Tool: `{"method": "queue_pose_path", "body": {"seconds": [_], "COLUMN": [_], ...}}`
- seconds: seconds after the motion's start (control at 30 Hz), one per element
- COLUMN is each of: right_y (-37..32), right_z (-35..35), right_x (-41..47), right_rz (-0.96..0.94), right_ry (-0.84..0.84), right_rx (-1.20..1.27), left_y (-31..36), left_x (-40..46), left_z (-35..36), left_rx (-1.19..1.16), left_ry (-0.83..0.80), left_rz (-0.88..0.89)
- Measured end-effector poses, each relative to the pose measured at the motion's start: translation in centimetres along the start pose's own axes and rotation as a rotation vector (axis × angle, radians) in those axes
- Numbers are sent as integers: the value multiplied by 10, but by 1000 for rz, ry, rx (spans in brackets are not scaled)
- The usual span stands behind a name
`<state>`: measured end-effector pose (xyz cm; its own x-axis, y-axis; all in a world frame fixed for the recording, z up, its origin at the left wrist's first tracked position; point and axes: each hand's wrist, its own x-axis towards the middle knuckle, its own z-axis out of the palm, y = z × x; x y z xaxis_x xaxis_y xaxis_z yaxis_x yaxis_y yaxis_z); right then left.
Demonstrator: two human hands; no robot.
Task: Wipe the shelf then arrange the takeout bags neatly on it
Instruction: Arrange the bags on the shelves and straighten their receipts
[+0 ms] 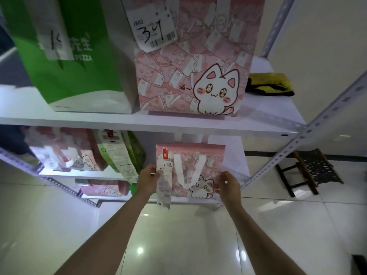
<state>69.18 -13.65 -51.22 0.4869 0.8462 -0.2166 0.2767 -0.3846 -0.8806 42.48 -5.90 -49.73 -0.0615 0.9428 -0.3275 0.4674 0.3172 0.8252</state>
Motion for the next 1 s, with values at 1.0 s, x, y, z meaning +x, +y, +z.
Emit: {"method": "queue_pose_path", "body": {"seconds": [1.0], "right_y": [-100], "right_z": [6], "right_x": [-415], "right_rz": [-69], "right_ry": [306], "right_rx": [431], "left_y": [-30], "left_x": [-351], "left_z": [-228], "left_rx": [-499], "left_ry": [-3], "left_rz": [174]}}
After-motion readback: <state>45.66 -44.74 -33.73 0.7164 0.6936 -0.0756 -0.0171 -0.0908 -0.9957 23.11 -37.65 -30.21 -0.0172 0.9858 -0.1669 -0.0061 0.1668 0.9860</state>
